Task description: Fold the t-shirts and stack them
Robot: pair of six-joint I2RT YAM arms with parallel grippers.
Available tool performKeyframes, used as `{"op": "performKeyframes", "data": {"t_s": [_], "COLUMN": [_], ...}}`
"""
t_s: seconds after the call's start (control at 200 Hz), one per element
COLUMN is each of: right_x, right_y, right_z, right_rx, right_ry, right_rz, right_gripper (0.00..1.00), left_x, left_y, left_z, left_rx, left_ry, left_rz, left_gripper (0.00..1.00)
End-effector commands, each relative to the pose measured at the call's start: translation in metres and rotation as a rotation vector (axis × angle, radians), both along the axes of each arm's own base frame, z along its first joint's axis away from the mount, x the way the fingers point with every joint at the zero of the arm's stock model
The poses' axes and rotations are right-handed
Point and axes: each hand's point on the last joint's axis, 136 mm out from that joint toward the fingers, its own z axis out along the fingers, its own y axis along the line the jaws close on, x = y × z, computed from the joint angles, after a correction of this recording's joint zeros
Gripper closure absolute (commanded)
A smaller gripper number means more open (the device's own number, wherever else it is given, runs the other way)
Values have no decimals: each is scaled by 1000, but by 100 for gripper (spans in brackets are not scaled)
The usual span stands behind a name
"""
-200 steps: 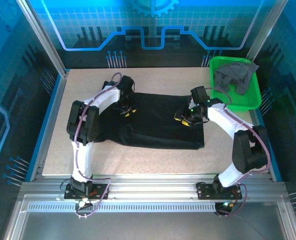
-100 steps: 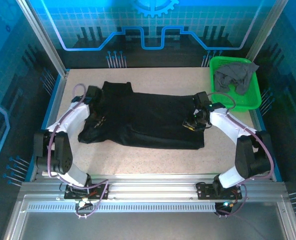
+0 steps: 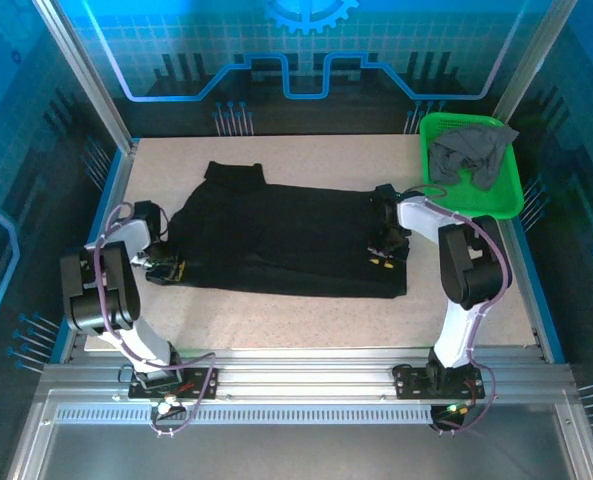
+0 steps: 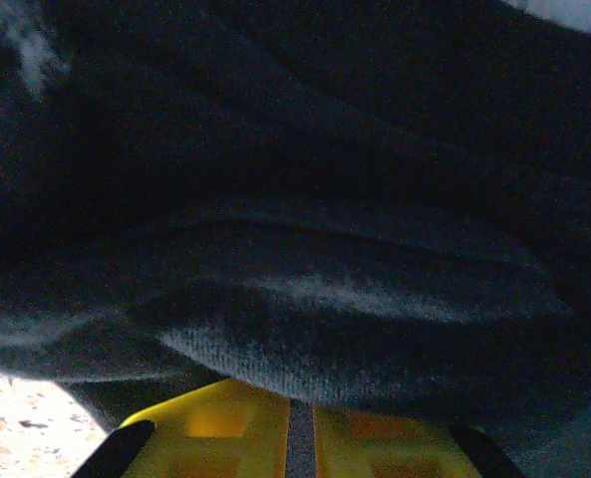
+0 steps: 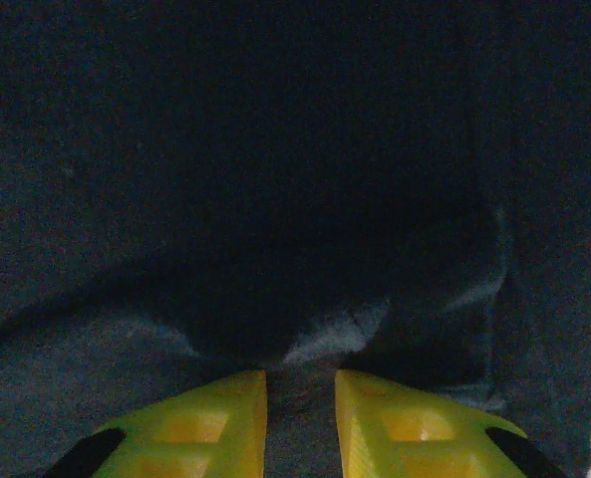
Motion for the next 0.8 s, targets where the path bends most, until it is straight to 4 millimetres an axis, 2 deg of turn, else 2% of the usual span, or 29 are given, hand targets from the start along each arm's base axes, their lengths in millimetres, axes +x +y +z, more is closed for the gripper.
{"op": "performKeyframes", "data": {"t_s": [0.0, 0.13, 0.32, 0.52, 0.605, 0.705, 0.75, 0.795], "right_x": [-12, -21, -39, -75, -88, -89, -80, -67], "right_y": [-19, -16, -4, -1, -1, 2, 6, 10], "right_z": [-9, -14, -12, -6, -4, 0, 5, 15], "right_rx": [-96, -89, -90, -81, -75, -51, -34, -22], "right_ry": [86, 107, 118, 142, 144, 126, 93, 37], "right_rz": [47, 63, 114, 114, 115, 123, 142, 166], "right_gripper": [74, 73, 72, 71, 70, 69, 68, 65], "left_x": [-26, -43, -82, -131, -153, -153, -143, -125], "left_y": [17, 13, -3, -5, -5, -1, 2, 9], "left_z": [-16, -21, -30, -17, -12, -7, -3, 7], "left_rx": [24, -3, -52, -12, 11, 32, 36, 52], "left_ry": [90, 102, 137, 187, 261, 257, 231, 178], "left_rz": [37, 67, 160, 272, 326, 369, 380, 363], "left_gripper": [85, 85, 84, 85, 91, 92, 91, 83]}}
